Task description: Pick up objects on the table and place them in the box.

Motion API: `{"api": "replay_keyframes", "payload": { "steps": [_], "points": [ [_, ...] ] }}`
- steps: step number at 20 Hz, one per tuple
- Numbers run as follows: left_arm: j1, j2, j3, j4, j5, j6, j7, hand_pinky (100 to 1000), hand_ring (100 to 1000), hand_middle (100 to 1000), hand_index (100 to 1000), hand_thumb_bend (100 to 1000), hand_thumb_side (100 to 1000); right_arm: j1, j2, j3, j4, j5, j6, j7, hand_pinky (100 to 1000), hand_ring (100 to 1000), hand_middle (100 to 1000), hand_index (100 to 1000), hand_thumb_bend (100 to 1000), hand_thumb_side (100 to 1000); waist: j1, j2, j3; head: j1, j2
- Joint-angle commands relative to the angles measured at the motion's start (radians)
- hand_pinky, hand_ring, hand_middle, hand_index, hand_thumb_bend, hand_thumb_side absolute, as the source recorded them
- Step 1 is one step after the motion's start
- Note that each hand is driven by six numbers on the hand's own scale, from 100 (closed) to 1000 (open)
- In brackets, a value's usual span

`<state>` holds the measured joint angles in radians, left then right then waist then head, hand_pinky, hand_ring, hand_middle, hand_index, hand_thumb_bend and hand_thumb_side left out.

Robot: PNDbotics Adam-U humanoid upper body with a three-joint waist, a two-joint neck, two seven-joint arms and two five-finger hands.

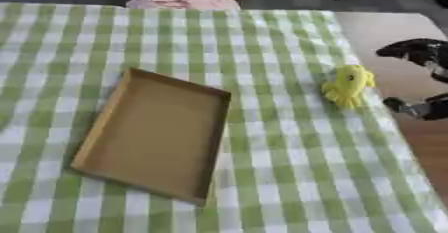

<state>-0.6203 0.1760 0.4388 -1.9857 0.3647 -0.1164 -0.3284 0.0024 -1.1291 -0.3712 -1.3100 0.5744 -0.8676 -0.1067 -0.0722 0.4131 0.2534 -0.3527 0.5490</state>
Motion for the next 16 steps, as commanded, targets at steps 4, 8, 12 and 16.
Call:
{"api": "replay_keyframes", "payload": {
  "steps": [4, 8, 12, 16],
  "points": [
    [-0.014, 0.036, 0.015, -0.014, 0.003, -0.007, -0.013, 567, 770, 789, 531, 100, 716, 0.008, -0.023, -0.035, 0.014, 0.025, 0.007, -0.03, 892, 893, 858, 986, 298, 354, -0.002, -0.006, 0.018, -0.038, -0.027],
    [-0.011, 0.039, 0.021, -0.004, 0.004, -0.012, -0.025, 566, 771, 791, 528, 100, 718, 0.009, -0.018, -0.039, 0.019, 0.05, 0.009, -0.04, 894, 897, 861, 988, 310, 347, -0.007, 0.003, 0.038, -0.084, -0.033],
    [-0.009, 0.041, 0.026, 0.005, 0.006, -0.016, -0.037, 565, 773, 793, 526, 100, 721, 0.007, -0.014, -0.041, 0.023, 0.068, 0.014, -0.052, 895, 900, 863, 989, 317, 337, -0.014, 0.01, 0.049, -0.108, -0.041],
    [-0.008, 0.044, 0.031, 0.011, 0.007, -0.018, -0.045, 565, 773, 794, 525, 100, 722, 0.007, -0.008, -0.039, 0.023, 0.092, 0.017, -0.056, 899, 910, 871, 990, 324, 315, -0.02, 0.016, 0.055, -0.128, -0.049]
  ]
}}
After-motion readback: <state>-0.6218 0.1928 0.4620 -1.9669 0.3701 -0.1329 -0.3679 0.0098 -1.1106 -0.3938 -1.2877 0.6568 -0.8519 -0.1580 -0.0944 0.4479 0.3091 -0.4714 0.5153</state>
